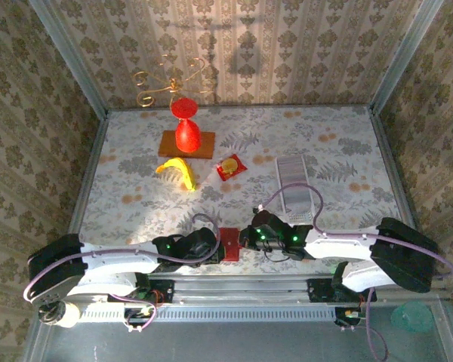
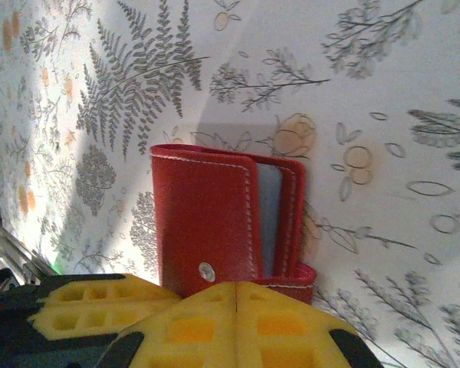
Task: Put the credit cards into the card holder
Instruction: Close the button on the card holder.
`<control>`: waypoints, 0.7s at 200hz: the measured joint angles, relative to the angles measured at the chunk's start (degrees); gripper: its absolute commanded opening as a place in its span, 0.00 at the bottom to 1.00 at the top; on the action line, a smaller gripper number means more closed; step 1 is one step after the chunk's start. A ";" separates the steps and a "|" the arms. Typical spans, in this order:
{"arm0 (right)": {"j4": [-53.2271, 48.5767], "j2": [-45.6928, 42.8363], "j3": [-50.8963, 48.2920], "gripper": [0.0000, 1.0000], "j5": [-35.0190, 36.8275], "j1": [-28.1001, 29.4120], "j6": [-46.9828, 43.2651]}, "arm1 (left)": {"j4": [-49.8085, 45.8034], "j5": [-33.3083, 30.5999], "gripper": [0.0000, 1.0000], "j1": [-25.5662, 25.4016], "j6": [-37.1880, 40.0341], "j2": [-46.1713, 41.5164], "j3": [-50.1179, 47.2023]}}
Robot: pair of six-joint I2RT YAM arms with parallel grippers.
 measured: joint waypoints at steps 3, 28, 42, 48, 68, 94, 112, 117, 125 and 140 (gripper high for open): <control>0.26 0.31 0.15 0.00 -0.15 0.07 0.00 | -0.02 0.00 0.00 -0.02 0.00 0.00 0.00; 1.97 3.82 1.77 0.00 -1.14 0.48 0.00 | -0.02 -0.28 0.00 -0.22 -0.02 0.00 0.00; 2.21 5.35 2.64 0.00 -1.46 0.79 0.00 | 0.00 -0.42 0.00 -0.24 -0.17 0.00 -0.02; 2.23 5.77 2.91 0.00 -1.51 0.87 -0.02 | -0.02 -0.42 0.00 -0.24 -0.22 0.00 -0.02; 2.01 6.69 3.67 0.00 -1.60 1.16 -0.31 | 0.00 -0.44 0.00 -0.24 -0.28 -0.04 -0.07; -1.16 6.93 5.38 0.00 -1.11 1.64 -1.07 | 0.04 -0.48 0.00 -0.24 -0.66 -0.28 -0.22; -3.87 7.23 6.84 0.00 -0.20 2.29 -1.57 | 0.04 -0.59 0.00 -0.24 -0.79 -0.85 -0.57; -4.83 7.45 7.39 0.00 0.13 2.49 -1.88 | 0.04 -0.61 0.00 -0.26 -0.85 -1.01 -0.68; -6.10 7.87 8.33 0.00 0.48 2.78 -2.16 | 0.04 -0.63 0.00 -0.26 -0.96 -1.33 -0.87; -8.41 8.72 10.01 0.00 1.49 3.41 -2.58 | 0.20 -0.63 0.00 -0.26 -1.09 -1.92 -1.31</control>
